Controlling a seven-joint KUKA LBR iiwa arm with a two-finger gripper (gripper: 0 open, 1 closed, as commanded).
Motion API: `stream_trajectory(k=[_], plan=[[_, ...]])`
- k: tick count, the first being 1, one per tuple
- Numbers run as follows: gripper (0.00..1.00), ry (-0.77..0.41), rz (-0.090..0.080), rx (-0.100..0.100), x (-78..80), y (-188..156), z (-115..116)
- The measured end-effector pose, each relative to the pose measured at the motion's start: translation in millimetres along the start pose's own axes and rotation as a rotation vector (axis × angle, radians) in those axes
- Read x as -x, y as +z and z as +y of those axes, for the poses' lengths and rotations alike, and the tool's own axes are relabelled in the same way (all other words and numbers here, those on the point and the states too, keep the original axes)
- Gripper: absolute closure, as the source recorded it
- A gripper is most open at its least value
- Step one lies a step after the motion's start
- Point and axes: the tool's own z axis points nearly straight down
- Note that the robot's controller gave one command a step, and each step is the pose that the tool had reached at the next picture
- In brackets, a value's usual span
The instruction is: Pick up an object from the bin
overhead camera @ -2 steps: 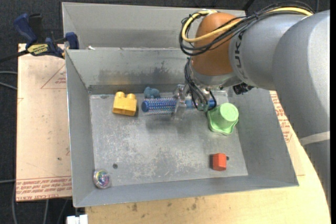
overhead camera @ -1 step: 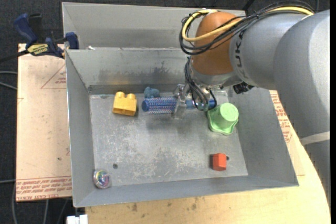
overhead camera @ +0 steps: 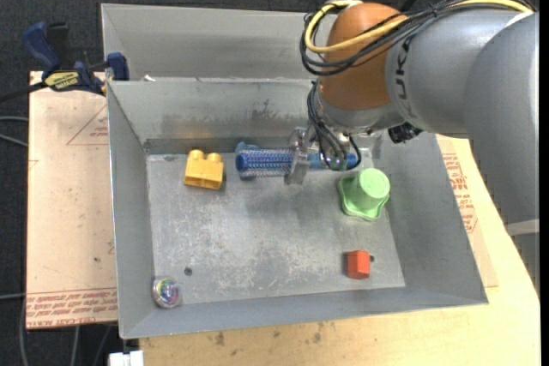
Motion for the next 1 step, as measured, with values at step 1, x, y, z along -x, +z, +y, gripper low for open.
stream_trajectory(k=[1], plan=[[1.0,-0.002,-0.002,0.001,1.4,-48.0,0.6]])
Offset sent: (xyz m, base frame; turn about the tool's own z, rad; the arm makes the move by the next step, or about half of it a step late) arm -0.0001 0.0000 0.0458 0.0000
